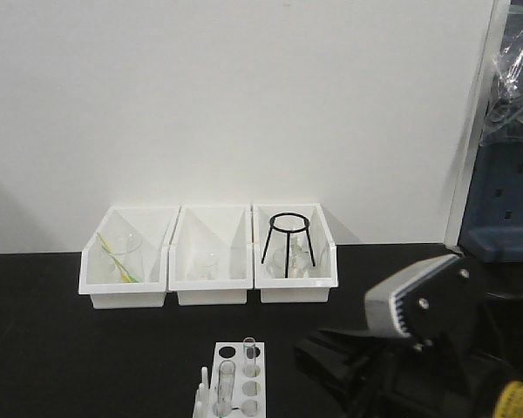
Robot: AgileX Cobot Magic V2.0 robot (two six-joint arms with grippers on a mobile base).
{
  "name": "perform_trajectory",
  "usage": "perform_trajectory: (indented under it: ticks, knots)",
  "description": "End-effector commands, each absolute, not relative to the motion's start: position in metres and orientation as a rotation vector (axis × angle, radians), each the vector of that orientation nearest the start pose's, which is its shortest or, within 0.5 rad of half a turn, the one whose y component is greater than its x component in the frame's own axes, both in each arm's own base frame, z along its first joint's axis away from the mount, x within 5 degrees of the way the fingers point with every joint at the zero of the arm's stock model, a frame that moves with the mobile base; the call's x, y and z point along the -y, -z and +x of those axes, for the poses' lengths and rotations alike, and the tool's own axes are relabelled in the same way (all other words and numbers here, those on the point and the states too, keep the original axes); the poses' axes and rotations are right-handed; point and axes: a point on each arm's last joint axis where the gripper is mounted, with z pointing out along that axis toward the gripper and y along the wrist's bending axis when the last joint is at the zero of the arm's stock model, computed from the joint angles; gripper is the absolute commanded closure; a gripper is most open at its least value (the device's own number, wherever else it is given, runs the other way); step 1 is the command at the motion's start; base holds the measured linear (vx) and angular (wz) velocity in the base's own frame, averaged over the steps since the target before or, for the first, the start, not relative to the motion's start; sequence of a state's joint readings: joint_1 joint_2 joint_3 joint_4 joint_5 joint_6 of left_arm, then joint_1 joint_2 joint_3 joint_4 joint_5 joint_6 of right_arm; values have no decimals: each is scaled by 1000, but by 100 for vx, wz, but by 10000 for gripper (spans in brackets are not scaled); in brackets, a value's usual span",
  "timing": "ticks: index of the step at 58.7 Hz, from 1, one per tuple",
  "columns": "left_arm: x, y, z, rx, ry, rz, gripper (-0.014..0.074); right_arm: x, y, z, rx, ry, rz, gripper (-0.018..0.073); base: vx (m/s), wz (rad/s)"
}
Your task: Flip and reinsert test tube from rack
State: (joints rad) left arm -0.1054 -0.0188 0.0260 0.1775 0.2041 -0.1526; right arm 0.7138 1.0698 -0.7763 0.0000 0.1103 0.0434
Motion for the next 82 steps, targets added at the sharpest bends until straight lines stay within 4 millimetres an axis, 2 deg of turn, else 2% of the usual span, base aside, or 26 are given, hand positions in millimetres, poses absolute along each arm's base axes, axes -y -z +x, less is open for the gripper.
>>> perform_trajectory:
  ticks: [1, 10, 20, 39, 45, 53, 64, 69, 74, 82]
  knots:
    - [4, -196, 55, -1597, 58, 75, 603, -138, -354, 160, -1781, -522, -618, 573, 0, 0]
    - [4, -196, 55, -1597, 58, 75, 603, -118, -369, 137, -1758, -528, -610, 573, 0, 0]
    - [4, -196, 55, -1597, 58, 75, 603, -107, -380, 124, -1701, -544, -590, 573, 0, 0]
    - [4, -196, 55, -1597, 58, 75, 603, -105, -383, 121, -1683, -548, -584, 570, 0, 0]
    - [4, -196, 55, -1597, 58, 75, 603, -100, -378, 122, -1659, -473, -622, 570, 0, 0]
    - [4, -196, 55, -1597, 58, 75, 603, -74, -344, 116, -1591, -357, -548, 570, 0, 0]
    - [4, -196, 55, -1597, 58, 75, 603, -28, -264, 88, -1534, -171, -309, 570, 0, 0]
    - [4, -196, 55, -1597, 58, 75, 603, -15, -237, 76, -1545, -100, -203, 570, 0, 0]
    - [4, -196, 55, -1597, 58, 75, 603, -8, -221, 68, -1542, -48, -129, 570, 0, 0]
    - [4, -196, 55, -1597, 58, 75, 603, -2, -207, 58, -1485, 13, -52, 570, 0, 0]
